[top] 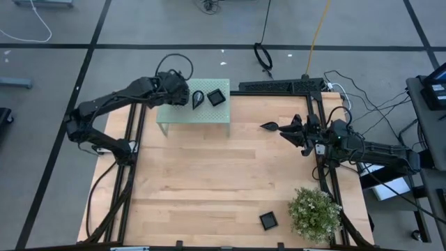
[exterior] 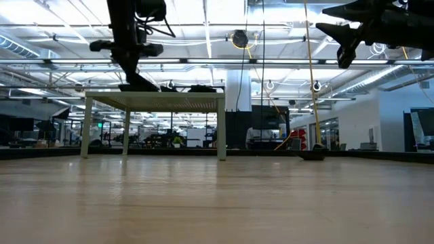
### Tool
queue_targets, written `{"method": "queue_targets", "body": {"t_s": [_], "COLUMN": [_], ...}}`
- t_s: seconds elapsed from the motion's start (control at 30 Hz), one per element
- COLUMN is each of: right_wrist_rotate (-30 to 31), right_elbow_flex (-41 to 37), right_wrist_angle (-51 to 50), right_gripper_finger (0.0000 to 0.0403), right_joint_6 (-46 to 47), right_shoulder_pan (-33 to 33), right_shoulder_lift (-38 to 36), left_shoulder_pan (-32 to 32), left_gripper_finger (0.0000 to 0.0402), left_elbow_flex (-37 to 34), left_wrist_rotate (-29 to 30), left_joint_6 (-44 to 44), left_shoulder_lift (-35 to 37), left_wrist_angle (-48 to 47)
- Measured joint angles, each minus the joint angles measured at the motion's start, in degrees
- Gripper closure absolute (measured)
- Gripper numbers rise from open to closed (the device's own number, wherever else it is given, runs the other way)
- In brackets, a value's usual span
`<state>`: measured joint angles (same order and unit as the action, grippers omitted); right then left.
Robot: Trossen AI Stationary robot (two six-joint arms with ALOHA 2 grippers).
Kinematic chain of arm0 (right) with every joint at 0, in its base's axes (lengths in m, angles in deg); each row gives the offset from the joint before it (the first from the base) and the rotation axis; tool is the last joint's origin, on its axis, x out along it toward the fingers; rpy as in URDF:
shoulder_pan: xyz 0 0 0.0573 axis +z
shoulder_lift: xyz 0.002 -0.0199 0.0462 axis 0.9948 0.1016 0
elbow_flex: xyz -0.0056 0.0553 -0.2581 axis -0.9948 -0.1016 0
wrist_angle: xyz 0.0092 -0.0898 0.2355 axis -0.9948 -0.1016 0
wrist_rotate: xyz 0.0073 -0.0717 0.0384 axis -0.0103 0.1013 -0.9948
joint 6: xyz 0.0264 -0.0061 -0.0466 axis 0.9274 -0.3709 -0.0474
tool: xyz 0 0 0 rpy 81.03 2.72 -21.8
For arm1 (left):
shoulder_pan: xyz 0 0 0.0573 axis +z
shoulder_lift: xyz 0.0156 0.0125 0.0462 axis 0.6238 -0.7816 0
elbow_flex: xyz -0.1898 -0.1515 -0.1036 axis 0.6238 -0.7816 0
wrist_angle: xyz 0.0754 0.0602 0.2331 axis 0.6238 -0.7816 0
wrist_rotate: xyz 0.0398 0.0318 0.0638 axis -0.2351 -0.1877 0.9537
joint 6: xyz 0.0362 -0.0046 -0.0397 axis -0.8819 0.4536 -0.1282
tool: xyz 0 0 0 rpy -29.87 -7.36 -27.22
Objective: Pick & Place Mini shaped plates
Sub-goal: Stack the distorted square plate on top of the stacked distorted square plates on the shelf
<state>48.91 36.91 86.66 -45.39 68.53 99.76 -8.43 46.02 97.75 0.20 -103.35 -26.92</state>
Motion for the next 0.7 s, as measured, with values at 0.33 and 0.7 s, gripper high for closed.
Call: {"method": "queue_targets", "body": {"t_s": [0.33,0.7], "right_wrist_rotate": [1.7,6.6], "right_elbow_flex": [0.0,0.0], "right_wrist_angle": [3.3,2.9], "right_gripper_finger": [0.0287,0.0283], "right_joint_6": [-0.1,1.9], "right_shoulder_pan": [0.0,0.0], "right_shoulder_lift": [0.0,0.0], "left_shoulder_pan": [-0.7,-0.7], "left_gripper_finger": [0.0374,0.0315], "left_elbow_flex": [-1.3,-1.3], "left_wrist_rotate": [-0.5,-0.5], "left_joint_6": [1.2,0.8], "left_shoulder_lift": [0.0,0.1], "left_wrist_angle": [6.4,6.0]}}
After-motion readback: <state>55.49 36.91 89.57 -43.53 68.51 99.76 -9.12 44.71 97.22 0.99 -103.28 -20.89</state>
